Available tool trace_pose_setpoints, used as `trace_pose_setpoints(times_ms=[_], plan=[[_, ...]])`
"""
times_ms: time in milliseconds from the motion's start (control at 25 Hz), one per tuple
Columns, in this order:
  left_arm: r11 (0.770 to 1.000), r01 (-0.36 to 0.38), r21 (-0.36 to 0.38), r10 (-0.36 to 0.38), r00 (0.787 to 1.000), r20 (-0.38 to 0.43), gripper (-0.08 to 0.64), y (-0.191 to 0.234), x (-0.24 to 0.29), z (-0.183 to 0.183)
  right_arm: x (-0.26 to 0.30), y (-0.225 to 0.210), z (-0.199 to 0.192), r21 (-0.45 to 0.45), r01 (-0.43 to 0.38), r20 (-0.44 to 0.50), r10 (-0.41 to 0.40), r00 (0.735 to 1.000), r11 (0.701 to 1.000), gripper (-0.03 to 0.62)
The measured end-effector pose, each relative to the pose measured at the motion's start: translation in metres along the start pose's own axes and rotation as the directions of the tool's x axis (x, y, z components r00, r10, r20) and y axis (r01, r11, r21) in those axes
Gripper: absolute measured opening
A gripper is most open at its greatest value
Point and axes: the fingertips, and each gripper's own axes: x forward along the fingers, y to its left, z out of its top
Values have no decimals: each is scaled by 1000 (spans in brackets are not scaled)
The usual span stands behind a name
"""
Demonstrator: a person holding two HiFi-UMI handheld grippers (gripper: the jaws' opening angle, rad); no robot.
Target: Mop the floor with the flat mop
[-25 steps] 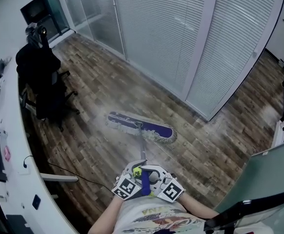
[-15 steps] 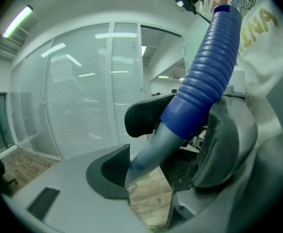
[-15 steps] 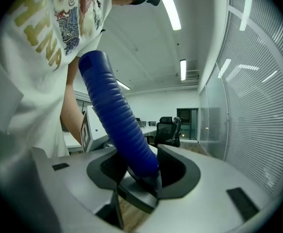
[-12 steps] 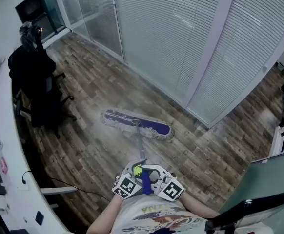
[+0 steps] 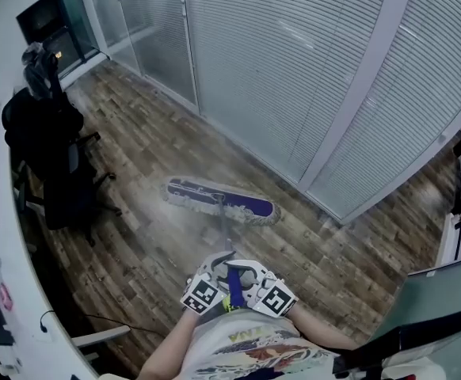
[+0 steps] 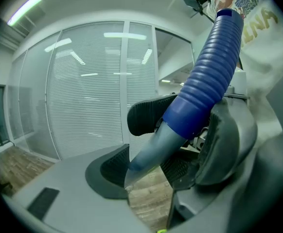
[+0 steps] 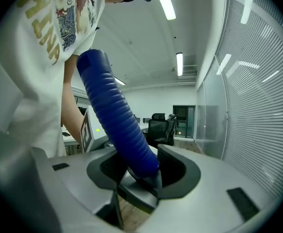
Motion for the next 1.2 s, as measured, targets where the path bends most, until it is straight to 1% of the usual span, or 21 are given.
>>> trace_pose_setpoints(times_ms=[80,200,360,480,680,920,1080,1200], plan=[[1000,2,-3,-2,1000,3,170,20,9,2,10,-20,-2,-12,-2,-12,2,1000,1000,172],[1000,15,17,-15,1000,-1,170,52,25,8,22,-55,-3,-15,10,-2,-10,1000,1000,172],[999,26,29,-26,1000,-9,170,104,57,16,40,-114,-9,-7,27,12,-27,1000,1000,172],[1000,9,9,-9,1000,-16,172,155,81,19,63,-165,-13,27,23,39,-24,999,999,172],[1000,2,9,-2,1000,-28,175,254,138,36,96,-274,-20,1,20,36,-20,999,1000,172],[1000,-23,1,23,999,-37,181,367,208,55,132,-402,-30,59,20,62,-23,998,998,172],[1000,-28,3,28,998,-51,183,421,242,56,152,-461,-43,78,18,72,-24,997,997,172],[1000,-26,7,27,998,-63,184,447,257,55,163,-489,-49,93,23,72,-29,997,995,172]])
